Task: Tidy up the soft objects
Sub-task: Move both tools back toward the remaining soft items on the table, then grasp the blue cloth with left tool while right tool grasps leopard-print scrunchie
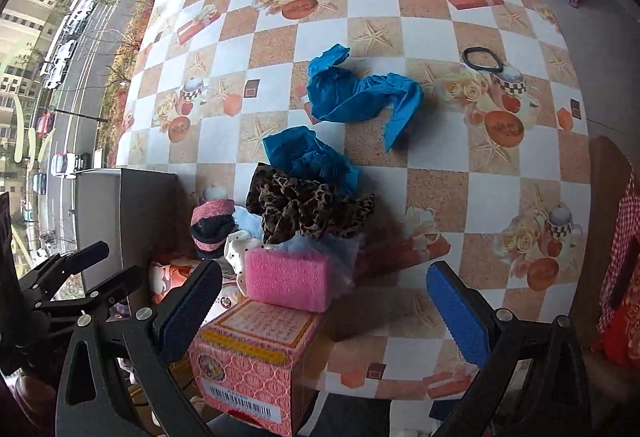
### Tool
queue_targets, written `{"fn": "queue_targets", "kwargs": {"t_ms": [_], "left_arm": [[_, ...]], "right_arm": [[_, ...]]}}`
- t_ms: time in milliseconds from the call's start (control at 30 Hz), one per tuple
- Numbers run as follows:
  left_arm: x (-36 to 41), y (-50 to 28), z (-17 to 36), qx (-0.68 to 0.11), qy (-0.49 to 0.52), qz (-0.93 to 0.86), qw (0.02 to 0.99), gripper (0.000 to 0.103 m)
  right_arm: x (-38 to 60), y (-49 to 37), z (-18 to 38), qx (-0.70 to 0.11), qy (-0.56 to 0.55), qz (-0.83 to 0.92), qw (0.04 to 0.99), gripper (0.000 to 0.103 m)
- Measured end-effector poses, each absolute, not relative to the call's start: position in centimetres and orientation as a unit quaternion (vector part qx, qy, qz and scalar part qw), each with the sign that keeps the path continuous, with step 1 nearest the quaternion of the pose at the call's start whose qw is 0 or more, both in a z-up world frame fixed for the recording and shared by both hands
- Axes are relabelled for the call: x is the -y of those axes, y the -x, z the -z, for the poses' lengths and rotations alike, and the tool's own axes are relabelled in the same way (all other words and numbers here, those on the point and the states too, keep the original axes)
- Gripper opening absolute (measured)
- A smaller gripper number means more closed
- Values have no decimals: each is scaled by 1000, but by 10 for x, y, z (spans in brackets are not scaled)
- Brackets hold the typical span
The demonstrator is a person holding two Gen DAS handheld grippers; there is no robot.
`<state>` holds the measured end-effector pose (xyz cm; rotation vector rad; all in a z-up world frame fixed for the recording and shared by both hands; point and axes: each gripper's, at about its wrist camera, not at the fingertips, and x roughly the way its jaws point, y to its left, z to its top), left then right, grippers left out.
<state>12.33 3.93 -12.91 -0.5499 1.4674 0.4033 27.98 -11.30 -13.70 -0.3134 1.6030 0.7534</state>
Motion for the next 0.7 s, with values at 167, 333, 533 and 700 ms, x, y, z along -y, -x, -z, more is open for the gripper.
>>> {"fn": "queue_targets", "kwargs": {"t_ms": [167, 333, 533, 700], "left_arm": [[-45, -144, 141, -670, 240, -191, 676, 87], [-38, -180, 157, -689, 217, -173, 670, 87], [-12, -235, 191, -718, 177, -126, 661, 87], [10, -273, 220, -743, 149, -97, 646, 87]], "right_arm": [[74, -287, 187, -720, 161, -348, 578, 103], [70, -293, 230, -722, 212, -324, 574, 103], [132, -343, 243, -730, 150, -254, 616, 103], [185, -375, 254, -739, 120, -202, 631, 103]]}}
